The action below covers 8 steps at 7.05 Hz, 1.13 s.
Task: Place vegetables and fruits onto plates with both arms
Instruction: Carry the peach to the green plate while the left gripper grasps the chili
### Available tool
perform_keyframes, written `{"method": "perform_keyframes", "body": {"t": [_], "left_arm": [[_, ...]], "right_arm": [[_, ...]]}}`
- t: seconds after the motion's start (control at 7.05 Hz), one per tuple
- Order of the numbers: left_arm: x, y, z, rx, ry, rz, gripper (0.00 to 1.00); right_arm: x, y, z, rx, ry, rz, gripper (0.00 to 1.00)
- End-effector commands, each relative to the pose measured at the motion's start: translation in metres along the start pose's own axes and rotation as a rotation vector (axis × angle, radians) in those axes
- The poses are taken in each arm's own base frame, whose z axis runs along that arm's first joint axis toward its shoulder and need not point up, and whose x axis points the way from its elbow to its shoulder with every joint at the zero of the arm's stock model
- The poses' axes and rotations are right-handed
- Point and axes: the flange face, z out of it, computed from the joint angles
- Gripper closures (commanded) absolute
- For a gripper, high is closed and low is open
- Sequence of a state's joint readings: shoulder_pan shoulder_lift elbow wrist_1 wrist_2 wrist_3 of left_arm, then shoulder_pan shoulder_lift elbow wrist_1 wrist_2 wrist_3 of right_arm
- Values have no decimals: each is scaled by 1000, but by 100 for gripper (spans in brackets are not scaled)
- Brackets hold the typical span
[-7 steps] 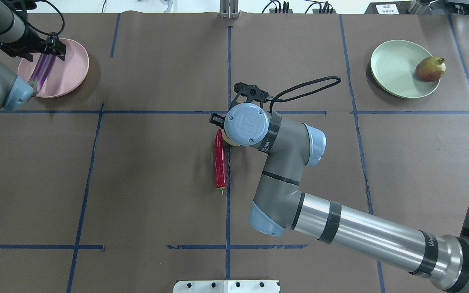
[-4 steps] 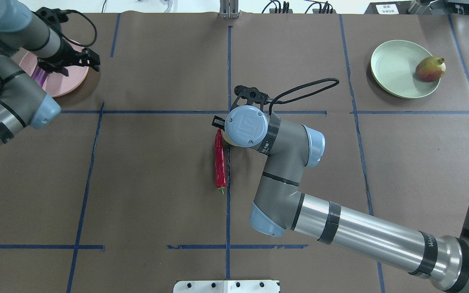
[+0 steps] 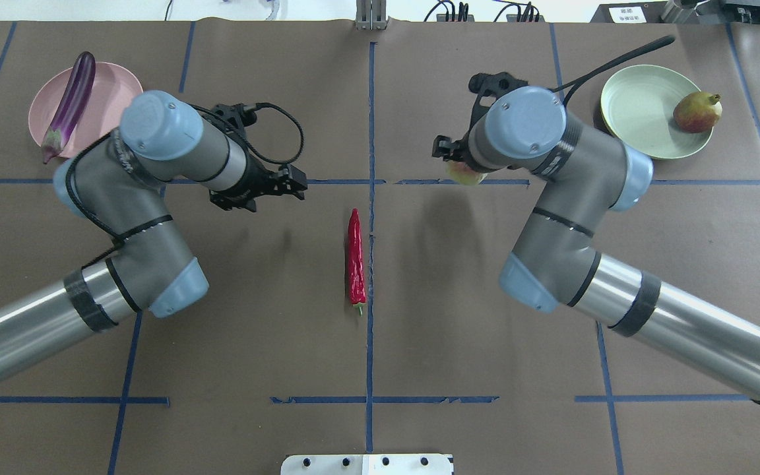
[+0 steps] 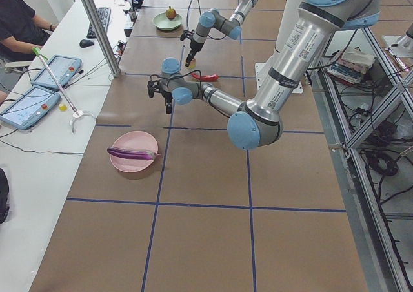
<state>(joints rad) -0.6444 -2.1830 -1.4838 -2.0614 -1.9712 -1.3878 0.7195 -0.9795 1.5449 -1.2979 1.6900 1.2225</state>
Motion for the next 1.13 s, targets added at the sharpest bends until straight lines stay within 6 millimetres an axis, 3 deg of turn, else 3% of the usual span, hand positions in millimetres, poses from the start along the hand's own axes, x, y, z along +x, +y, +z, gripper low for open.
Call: {"method": "perform_keyframes", "body": {"t": [0.0,0.14,0.28,0.43,0.71,0.85,0.99], "left_arm": [[90,81,20,1,-82,7,2],[99,96,26,6,-103,47,4],[100,106,32,-11,-108,150,5],[100,115,38,-30,-129,214,6],[105,115,38,-44,-169,250,11],[105,119,42,-50,-173,253,15],[105,121,43,-54,-177,253,20]], "right_arm": [[100,-89,0,25,96,-76,98],[145,-123,13,18,162,-106,98],[184,-145,29,1,225,-158,98],[211,-156,42,-20,268,-174,98],[235,-160,59,-45,315,-187,95],[250,-156,75,-70,347,-181,90],[254,-155,78,-78,355,-200,85]]}}
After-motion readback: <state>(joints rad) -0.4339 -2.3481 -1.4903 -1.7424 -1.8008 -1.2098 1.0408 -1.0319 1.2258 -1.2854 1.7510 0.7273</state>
